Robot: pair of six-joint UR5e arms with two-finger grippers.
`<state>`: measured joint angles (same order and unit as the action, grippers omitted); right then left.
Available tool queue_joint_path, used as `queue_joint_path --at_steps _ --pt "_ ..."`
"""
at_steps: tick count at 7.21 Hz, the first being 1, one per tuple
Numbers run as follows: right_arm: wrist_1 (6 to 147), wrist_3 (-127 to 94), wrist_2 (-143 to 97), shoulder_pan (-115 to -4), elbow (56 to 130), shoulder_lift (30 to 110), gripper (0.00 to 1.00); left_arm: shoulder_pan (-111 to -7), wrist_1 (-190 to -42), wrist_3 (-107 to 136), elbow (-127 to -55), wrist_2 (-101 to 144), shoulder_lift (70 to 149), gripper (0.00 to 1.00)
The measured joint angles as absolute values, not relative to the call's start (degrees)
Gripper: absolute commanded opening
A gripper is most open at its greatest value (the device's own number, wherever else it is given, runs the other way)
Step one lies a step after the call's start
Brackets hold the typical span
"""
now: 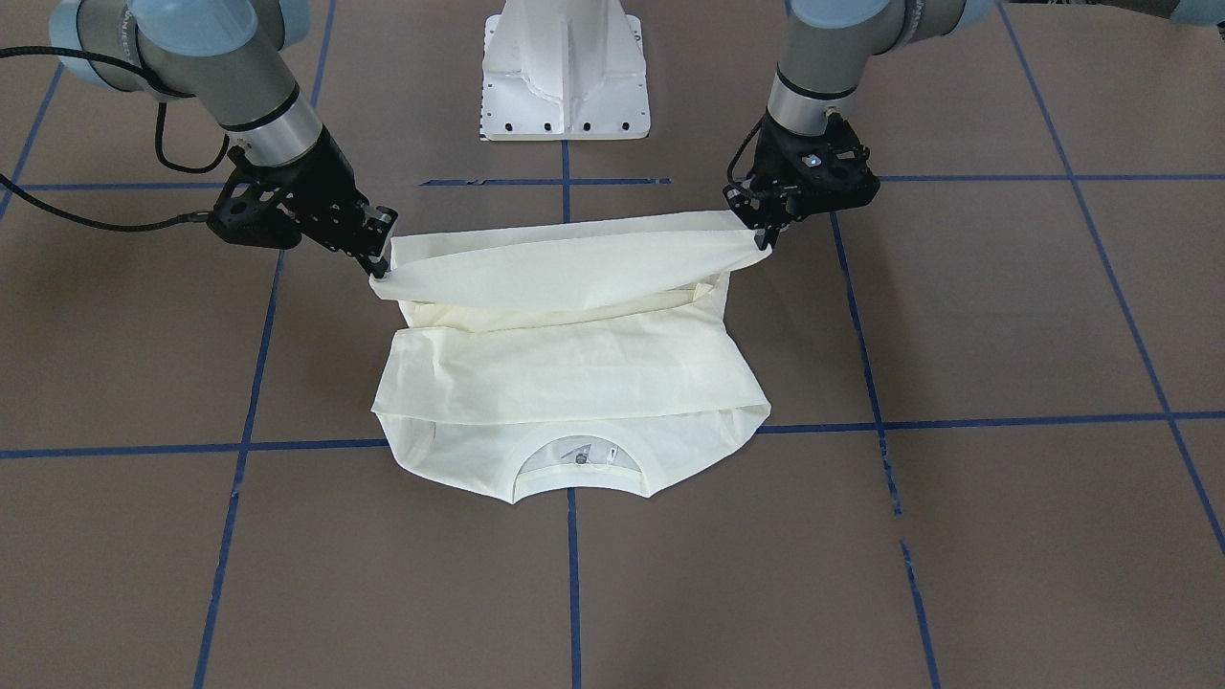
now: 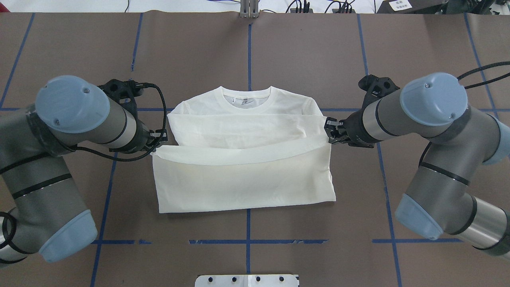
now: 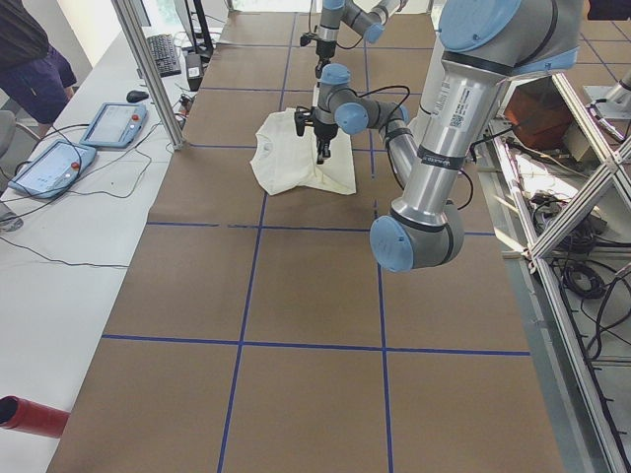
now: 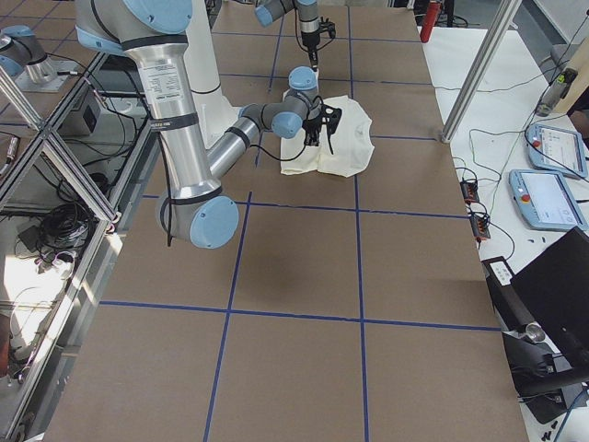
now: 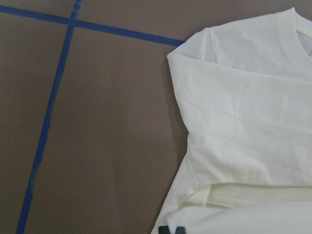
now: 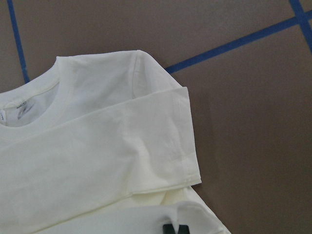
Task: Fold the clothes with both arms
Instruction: 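Lift the hem with both grippers and fold it toward the collar, then lay the hem down near the collar and open both grippers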
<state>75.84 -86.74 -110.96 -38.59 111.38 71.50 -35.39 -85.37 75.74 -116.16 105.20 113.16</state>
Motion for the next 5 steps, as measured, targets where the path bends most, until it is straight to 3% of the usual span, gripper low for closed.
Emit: queue_joint_path --at_steps 5 --pt "75.69 -85.47 -112.2 -44.96 94.81 60.6 0.0 -39.97 -97.0 74.78 -99.39 104.96 118.31 0.0"
